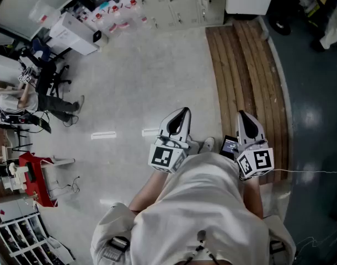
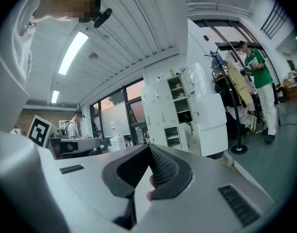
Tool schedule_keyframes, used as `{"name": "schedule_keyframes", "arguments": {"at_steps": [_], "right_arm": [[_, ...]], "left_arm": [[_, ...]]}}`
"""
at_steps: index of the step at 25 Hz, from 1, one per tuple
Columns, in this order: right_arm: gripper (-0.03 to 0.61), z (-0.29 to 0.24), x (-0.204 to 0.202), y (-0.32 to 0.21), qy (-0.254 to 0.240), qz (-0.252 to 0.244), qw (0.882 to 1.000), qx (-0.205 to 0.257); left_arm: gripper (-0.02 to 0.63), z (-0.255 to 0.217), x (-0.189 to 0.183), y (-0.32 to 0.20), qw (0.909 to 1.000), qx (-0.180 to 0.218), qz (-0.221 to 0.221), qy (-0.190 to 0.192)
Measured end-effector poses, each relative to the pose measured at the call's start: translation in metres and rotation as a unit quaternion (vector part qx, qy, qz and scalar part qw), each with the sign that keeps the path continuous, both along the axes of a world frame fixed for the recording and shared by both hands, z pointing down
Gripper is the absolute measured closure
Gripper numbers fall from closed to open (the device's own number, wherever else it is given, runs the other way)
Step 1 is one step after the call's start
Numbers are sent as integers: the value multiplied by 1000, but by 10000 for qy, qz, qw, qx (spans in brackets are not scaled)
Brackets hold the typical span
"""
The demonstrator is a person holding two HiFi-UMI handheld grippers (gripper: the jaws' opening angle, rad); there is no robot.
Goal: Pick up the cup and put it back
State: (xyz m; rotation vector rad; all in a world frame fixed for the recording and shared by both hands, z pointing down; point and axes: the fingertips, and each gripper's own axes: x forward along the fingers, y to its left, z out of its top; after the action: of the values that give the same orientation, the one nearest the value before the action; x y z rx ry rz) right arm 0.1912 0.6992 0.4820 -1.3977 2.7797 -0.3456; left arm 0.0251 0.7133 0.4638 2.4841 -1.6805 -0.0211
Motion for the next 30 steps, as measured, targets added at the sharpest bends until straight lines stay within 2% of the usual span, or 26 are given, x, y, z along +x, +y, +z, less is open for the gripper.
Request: {"name": "schedule_keyframes", "arguments": {"at_steps": [13, 23, 30], "right_arm": [[554, -9, 2, 3, -62, 139, 9999, 58], [552, -8, 14, -5, -377, 250, 9989, 97], [552, 5, 7, -29, -173, 252, 9995, -18]], "left_arm": [[604, -13, 8, 0, 9997, 137, 188, -91], [604, -15, 17, -15, 9994, 104, 283, -142], [604, 2, 8, -41, 9996, 41, 267, -51]]}}
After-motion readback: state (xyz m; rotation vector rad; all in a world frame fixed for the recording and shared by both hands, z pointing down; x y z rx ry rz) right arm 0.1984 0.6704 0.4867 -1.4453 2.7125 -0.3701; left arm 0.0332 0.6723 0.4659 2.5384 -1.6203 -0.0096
